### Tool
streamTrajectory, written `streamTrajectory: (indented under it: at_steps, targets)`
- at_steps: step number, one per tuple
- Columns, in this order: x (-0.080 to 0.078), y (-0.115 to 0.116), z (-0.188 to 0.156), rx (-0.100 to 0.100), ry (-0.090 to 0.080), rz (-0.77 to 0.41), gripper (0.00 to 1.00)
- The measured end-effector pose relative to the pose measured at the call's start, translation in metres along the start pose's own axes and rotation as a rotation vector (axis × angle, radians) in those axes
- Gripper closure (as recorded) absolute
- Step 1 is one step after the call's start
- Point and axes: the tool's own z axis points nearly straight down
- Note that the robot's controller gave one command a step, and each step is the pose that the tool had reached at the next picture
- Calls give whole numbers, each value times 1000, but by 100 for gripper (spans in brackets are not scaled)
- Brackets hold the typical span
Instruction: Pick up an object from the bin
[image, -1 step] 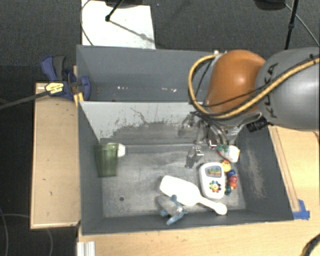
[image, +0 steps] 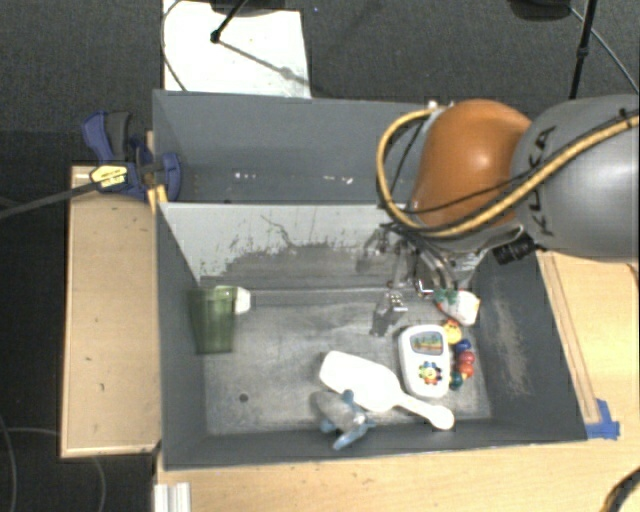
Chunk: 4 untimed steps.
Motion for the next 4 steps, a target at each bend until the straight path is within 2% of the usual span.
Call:
streamTrajectory:
  at_steps: [1,2,3,4]
  targets:
    - [5,4,7,2,-2,-47,0]
    - [9,5,49,1,-3,-308,0]
    - [25,-20,99,0,-1,-542,0]
    - [-3,-15,106,-1,-11,-226,100]
